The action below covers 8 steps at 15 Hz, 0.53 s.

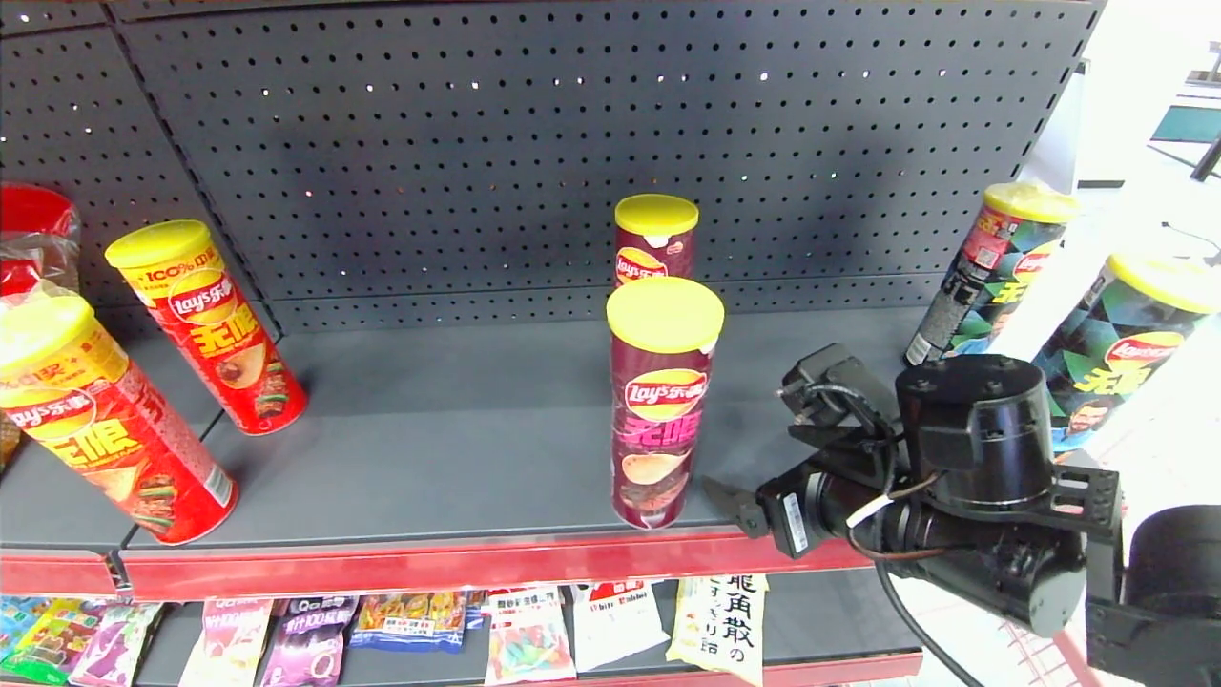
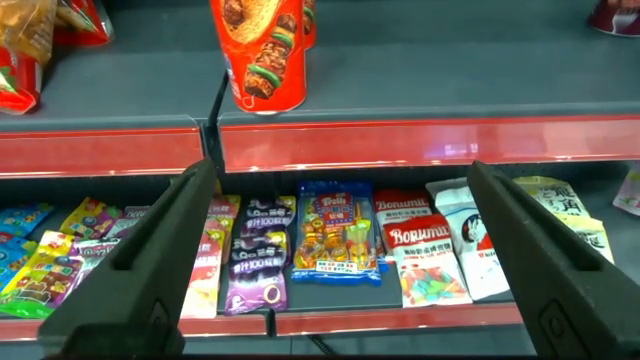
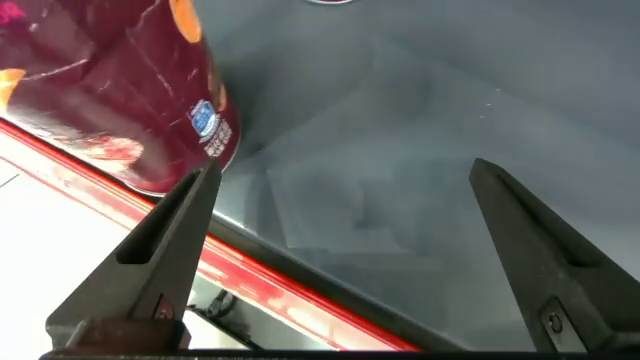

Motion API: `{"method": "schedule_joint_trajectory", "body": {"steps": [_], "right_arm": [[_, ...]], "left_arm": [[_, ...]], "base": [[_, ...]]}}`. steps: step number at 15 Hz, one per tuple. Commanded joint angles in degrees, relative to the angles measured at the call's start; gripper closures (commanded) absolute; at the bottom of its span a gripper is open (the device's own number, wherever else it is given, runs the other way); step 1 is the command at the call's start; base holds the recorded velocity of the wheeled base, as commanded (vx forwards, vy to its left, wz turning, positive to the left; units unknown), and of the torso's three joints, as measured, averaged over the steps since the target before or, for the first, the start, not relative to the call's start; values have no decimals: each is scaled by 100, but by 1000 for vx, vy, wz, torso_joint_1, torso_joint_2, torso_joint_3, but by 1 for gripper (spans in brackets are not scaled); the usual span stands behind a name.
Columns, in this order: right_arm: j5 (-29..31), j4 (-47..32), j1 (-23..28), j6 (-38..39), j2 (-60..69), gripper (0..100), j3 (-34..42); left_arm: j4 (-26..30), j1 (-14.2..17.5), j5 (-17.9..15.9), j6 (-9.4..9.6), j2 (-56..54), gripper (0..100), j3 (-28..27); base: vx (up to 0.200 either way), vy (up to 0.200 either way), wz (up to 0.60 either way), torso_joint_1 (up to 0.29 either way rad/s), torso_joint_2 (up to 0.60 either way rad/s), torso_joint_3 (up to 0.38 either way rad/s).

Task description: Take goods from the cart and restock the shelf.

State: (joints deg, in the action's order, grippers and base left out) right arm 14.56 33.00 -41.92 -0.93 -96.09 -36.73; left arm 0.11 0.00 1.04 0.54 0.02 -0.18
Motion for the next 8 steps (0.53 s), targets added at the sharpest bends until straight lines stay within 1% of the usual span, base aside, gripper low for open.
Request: {"method": "schedule_joint_trajectory", "body": {"steps": [1,8], "right_arm": [[12,-4,-53,-4,-95,0,-36],[21,-4,-141,-4,-270,0,-150]], "left_arm": [[-2,0,2,-1,-2,0,1],[7,0,2,-1,-2,0,1]], "base": [[0,0,0,0,0,0],[0,0,0,0,0,0]]}}
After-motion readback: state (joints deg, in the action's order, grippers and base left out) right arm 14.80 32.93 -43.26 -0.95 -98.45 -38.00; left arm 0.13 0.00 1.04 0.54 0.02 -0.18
